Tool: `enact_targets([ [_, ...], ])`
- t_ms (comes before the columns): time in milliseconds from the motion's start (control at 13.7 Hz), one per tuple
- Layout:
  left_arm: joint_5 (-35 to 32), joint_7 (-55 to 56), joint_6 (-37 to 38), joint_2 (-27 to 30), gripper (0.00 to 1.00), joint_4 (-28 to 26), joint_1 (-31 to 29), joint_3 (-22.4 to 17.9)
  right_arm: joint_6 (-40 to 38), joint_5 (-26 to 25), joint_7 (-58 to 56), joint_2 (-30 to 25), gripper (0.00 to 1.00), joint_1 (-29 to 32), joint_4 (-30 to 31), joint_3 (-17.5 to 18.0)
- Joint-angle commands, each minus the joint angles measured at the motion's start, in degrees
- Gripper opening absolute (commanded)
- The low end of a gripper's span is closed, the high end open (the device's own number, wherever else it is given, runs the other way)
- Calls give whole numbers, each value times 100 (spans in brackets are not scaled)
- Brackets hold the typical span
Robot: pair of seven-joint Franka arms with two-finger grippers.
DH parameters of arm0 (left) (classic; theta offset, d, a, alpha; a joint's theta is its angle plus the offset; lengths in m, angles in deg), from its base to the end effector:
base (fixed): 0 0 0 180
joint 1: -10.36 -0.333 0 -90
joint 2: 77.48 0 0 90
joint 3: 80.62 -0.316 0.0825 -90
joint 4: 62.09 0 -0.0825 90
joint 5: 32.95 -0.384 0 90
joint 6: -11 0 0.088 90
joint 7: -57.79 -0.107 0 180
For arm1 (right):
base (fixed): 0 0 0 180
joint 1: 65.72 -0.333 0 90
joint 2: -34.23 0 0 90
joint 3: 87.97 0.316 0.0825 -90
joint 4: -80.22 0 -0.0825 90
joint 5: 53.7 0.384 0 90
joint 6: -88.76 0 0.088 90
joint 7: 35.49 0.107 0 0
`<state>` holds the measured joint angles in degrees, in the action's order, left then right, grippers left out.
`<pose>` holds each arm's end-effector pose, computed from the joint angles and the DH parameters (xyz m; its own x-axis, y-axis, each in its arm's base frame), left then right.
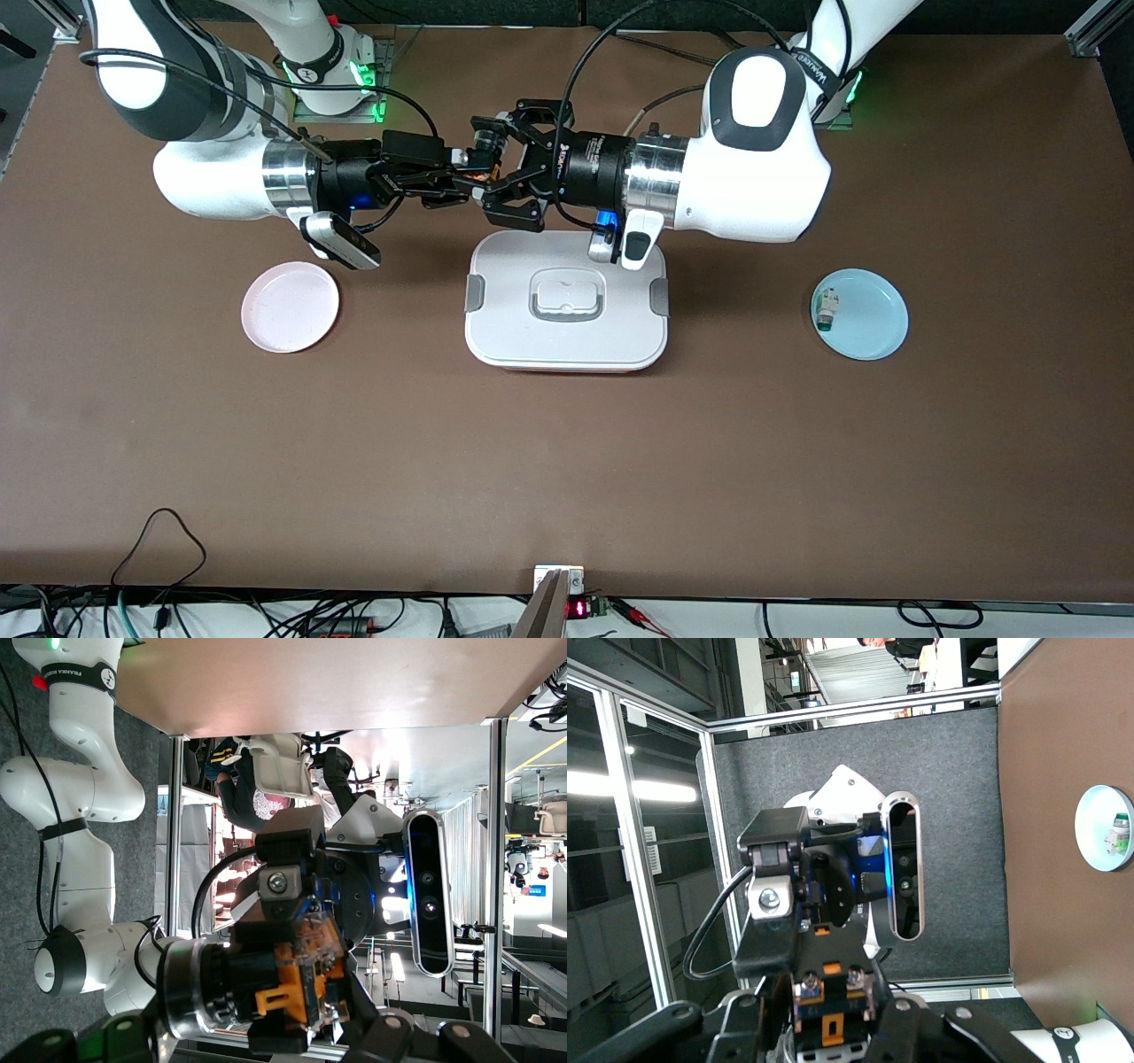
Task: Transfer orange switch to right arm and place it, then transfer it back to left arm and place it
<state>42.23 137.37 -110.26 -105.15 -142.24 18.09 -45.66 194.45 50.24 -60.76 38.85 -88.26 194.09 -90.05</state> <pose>0.5618 -0.4468 0.5446 0.0015 0.1031 -0.9947 0.9771 -0.2116 -0.0205 0.5290 0.2800 0.4930 0.9948 0.0078 -0.1019 -0.1022 0.0717 -0.9922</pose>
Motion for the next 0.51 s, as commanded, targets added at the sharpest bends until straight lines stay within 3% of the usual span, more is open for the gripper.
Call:
enact_targets([
  [0,120,58,14,-63,1,113,17,2,83,119,-83,-102,39,-57,30,-29],
  [293,120,58,14,-63,1,113,17,2,83,119,-83,-102,39,-57,39,-29],
  [439,120,50,14,-63,6,105,17,2,75,119,-74,-111,39,-57,30,-29],
])
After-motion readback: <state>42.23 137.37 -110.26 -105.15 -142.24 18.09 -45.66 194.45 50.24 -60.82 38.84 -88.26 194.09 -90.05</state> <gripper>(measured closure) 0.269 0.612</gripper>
